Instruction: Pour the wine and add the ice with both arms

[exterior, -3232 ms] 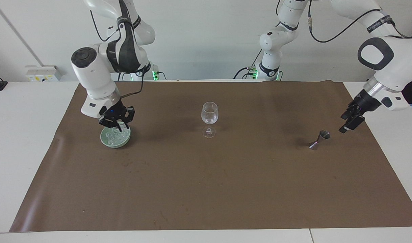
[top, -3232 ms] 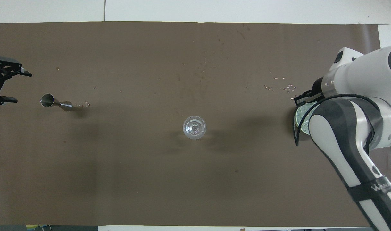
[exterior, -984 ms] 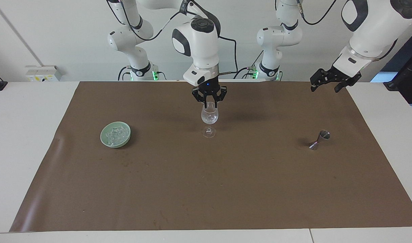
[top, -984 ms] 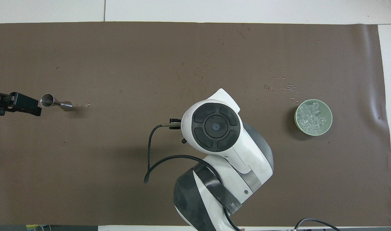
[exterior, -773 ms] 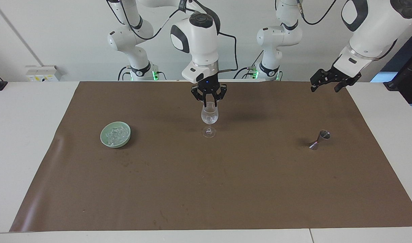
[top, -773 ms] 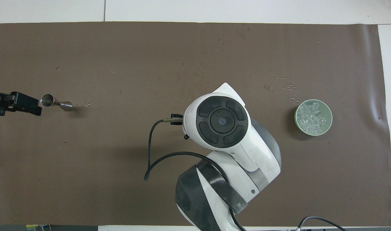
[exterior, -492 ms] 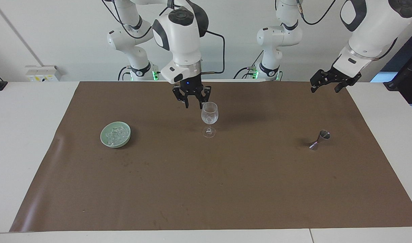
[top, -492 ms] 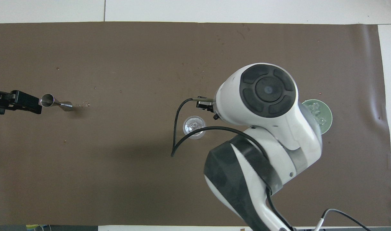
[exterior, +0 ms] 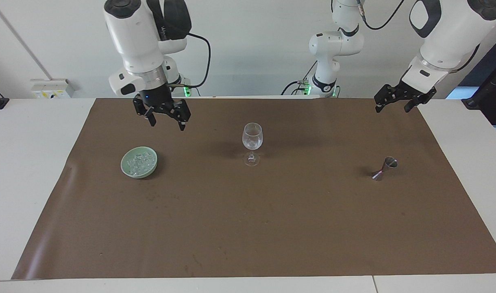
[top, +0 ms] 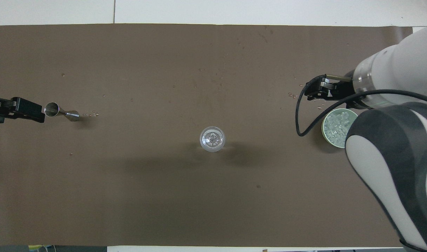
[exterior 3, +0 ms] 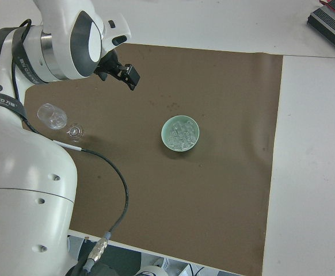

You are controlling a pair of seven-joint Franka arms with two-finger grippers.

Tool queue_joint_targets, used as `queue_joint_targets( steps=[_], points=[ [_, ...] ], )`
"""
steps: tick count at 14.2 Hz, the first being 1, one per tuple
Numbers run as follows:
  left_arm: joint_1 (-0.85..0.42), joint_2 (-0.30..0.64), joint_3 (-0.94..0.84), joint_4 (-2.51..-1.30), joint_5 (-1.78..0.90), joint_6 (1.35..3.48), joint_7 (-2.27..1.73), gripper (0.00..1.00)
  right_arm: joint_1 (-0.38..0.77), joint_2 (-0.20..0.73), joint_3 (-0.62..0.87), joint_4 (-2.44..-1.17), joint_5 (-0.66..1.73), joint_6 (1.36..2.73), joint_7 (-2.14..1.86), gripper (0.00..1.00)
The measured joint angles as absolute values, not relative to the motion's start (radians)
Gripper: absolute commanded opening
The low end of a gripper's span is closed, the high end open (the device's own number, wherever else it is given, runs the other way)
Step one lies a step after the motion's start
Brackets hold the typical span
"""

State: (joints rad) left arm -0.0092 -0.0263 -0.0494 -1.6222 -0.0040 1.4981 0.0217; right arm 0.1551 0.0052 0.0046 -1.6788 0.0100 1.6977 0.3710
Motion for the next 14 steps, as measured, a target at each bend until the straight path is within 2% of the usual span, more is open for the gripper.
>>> queue_joint_targets(
  steps=[5, 14],
  points=[
    [-0.009, -0.026, -0.050, -1.620, -0.004, 1.501, 0.022, 1.00, -0.069, -0.049, 0.002, -1.679, 0.011, 1.554, 0.084, 1.00],
    [-0.008, -0.026, -0.046, -1.620, -0.004, 1.500, 0.021, 1.00, -0.018, -0.128, -0.081, -1.663, 0.003, 1.488, 0.029, 1.00]
  ],
)
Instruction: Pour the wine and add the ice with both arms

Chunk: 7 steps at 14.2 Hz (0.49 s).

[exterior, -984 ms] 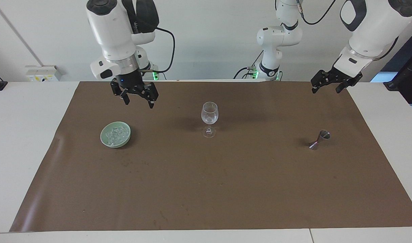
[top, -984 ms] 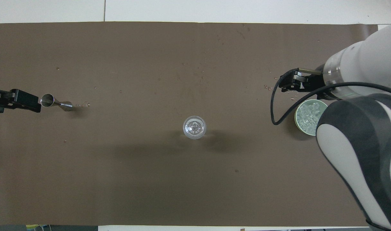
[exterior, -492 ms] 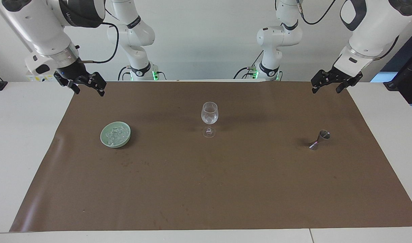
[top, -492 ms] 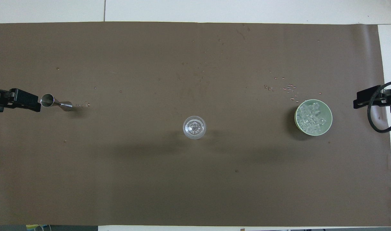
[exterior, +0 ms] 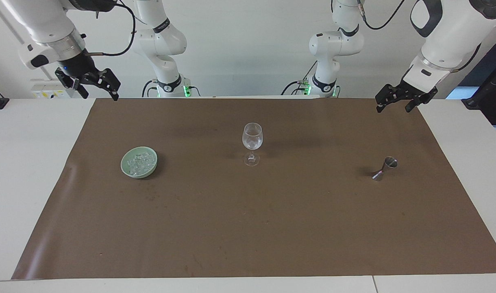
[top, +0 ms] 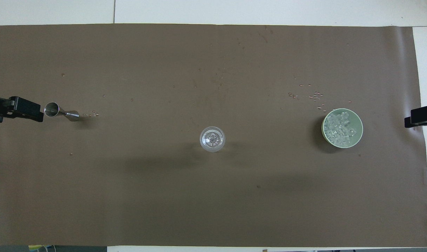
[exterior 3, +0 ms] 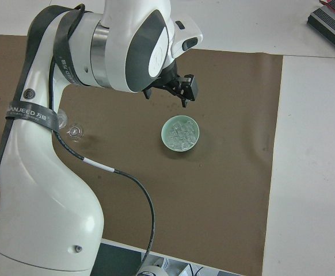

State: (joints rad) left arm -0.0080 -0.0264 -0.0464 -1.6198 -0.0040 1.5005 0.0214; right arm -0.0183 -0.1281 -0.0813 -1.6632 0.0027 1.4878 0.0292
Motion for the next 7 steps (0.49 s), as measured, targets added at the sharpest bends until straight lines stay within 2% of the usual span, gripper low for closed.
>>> queue_joint_targets(
  steps=[3, 7],
  points=[
    [-0.008, -0.026, -0.046, -1.620, -0.004, 1.501, 0.021, 1.00, -0.012, -0.118, -0.080, -1.607, -0.008, 1.471, 0.029, 1.00],
    [-0.008, -0.026, -0.046, -1.620, -0.004, 1.500, 0.021, 1.00, -0.010, -0.103, -0.079, -1.605, -0.009, 1.469, 0.029, 1.00]
  ],
)
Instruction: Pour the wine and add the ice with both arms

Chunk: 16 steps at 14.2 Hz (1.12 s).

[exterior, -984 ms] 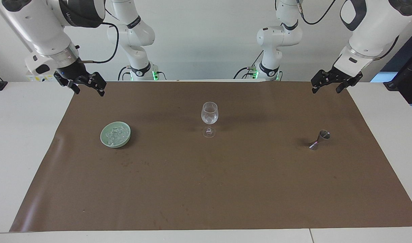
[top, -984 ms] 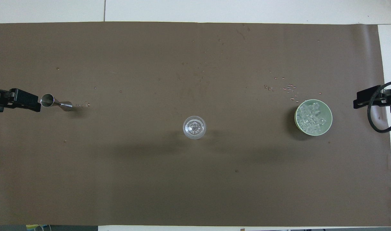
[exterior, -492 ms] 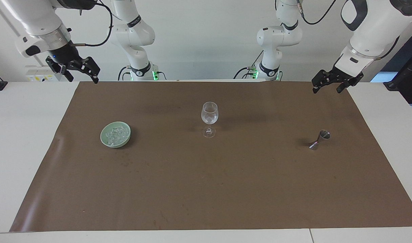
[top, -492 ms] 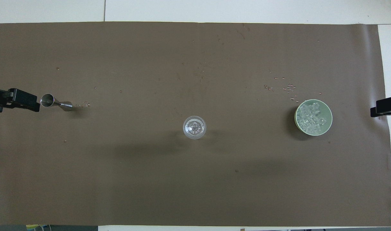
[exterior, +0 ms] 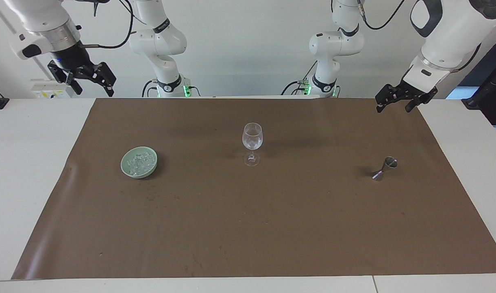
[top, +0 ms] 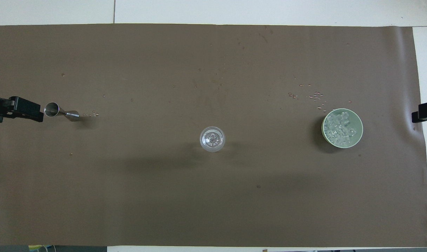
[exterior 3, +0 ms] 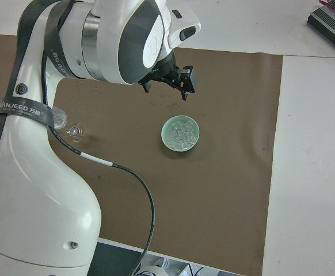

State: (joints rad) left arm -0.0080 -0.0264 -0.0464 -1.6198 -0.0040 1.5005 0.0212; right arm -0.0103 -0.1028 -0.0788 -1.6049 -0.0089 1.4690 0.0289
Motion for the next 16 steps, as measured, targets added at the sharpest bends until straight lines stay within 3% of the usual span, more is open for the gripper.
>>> queue_joint_targets(
  steps=[16],
  points=[
    [-0.008, -0.026, -0.046, -1.620, -0.004, 1.500, 0.021, 1.00, -0.008, -0.083, -0.056, -1.626, -0.014, 1.469, 0.026, 1.00]
  ],
)
